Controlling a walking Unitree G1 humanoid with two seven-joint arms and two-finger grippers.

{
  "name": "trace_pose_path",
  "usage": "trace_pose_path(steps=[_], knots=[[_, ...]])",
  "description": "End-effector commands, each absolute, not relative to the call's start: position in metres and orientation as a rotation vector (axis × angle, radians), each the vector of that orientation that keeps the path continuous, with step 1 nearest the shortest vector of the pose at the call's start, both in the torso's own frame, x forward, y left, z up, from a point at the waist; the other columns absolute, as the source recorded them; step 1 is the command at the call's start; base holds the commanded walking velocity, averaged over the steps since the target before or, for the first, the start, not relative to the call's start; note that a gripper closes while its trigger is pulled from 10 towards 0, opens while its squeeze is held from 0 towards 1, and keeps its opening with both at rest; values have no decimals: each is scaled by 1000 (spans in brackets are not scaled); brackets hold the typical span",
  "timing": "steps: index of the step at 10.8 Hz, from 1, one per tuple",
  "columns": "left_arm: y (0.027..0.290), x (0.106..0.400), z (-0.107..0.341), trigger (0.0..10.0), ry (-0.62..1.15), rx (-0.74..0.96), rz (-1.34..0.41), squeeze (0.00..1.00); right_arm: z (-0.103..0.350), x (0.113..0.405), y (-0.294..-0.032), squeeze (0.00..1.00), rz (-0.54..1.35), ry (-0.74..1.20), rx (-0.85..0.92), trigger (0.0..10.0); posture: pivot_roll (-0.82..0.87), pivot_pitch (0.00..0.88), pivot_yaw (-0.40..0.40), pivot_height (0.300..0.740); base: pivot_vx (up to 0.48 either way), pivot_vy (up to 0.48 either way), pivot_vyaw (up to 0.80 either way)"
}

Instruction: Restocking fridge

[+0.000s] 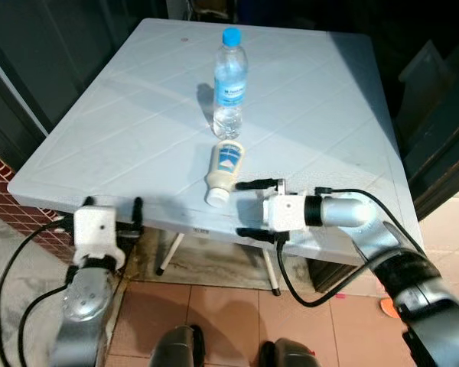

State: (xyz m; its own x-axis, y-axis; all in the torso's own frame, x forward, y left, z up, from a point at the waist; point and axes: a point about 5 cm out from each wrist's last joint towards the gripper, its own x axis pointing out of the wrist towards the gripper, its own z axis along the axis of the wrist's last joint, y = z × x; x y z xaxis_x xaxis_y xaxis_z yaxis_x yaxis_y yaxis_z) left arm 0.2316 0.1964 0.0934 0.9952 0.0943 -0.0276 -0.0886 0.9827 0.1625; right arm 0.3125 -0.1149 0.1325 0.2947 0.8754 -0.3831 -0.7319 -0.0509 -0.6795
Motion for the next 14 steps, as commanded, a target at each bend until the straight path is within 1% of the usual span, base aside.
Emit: trace_pose_path(steps=[1,2,3,4,6,8,12,14], knots=[[197,230,98,10000,20,178,93,0,135,317,-113,0,1304,-217,-1014,10000,31,89,18,740,0,0,0],[195,230,98,10000,19,173,88,0,137,320,-112,0,1292,-237,-1049,10000,35,90,18,740,0,0,0],[190,232,99,10000,12,159,73,0,143,327,-108,0,1262,-292,-1133,10000,36,91,20,740,0,0,0],[188,233,99,10000,9,154,66,0,147,330,-107,0,1265,-316,-1174,10000,36,91,20,740,0,0,0],[186,235,99,10000,9,149,61,0,163,342,-110,0,1201,-373,-1225,10000,29,92,21,740,0,0,0],[182,236,99,10000,9,142,48,0,167,347,-111,0,1177,-386,-1258,10000,24,92,21,740,0,0,0],[178,236,99,10000,9,133,32,0,147,339,-96,0,1293,-383,-1261,10000,37,101,10,740,0,0,0],[178,234,99,10000,11,132,30,0,145,337,-86,0,1298,-441,-1305,10000,43,109,6,740,0,0,0]])
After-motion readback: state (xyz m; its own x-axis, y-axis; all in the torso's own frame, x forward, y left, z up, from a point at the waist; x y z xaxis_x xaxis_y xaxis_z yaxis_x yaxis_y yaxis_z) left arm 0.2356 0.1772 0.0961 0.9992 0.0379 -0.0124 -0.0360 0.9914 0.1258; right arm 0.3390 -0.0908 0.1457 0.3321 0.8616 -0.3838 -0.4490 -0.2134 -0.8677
